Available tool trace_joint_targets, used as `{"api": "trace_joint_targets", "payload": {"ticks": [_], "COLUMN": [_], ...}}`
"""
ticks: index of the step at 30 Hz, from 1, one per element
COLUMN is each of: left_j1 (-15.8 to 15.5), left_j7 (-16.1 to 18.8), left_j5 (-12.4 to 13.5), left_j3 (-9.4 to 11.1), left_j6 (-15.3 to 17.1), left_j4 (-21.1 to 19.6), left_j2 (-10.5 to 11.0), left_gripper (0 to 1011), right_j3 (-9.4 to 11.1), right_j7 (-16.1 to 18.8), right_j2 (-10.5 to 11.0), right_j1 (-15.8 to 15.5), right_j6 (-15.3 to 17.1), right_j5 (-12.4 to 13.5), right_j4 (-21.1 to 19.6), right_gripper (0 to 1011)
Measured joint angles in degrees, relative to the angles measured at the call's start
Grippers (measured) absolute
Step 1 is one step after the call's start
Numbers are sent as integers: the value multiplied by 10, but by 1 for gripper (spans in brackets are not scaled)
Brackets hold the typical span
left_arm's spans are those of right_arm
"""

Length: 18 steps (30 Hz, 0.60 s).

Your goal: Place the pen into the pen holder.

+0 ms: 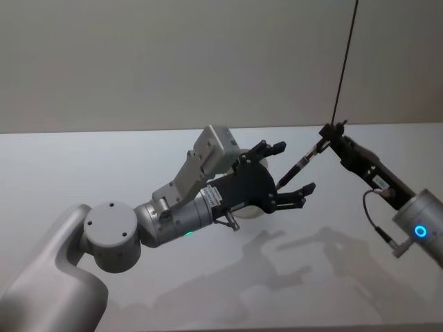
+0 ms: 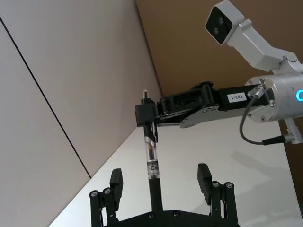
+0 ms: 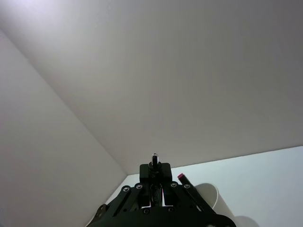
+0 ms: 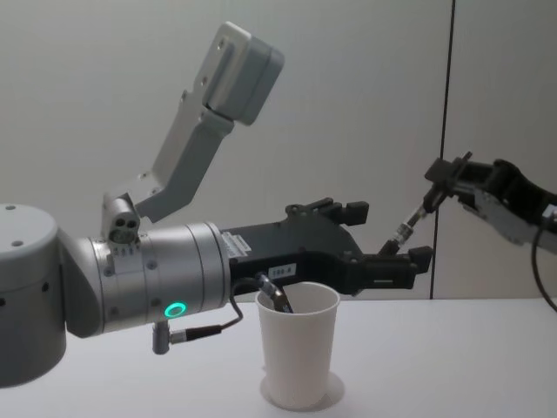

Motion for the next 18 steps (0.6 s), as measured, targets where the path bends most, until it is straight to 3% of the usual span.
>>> {"api": "trace_joint_targets", "payload": {"ticks": [18], "left_j1": [0], "left_j7": [0], "left_j5": [0], "left_j3": [0], "left_j6": [0], "left_j4": [0], "left_j2": [0], "left_gripper": [1003], "right_j3": [-1], "right_j7": [28], "right_j2": [2], "right_j1": [83], "right_j6": [-23], "right_j5": [-90], "right_j4": [61], "right_gripper": [144]}}
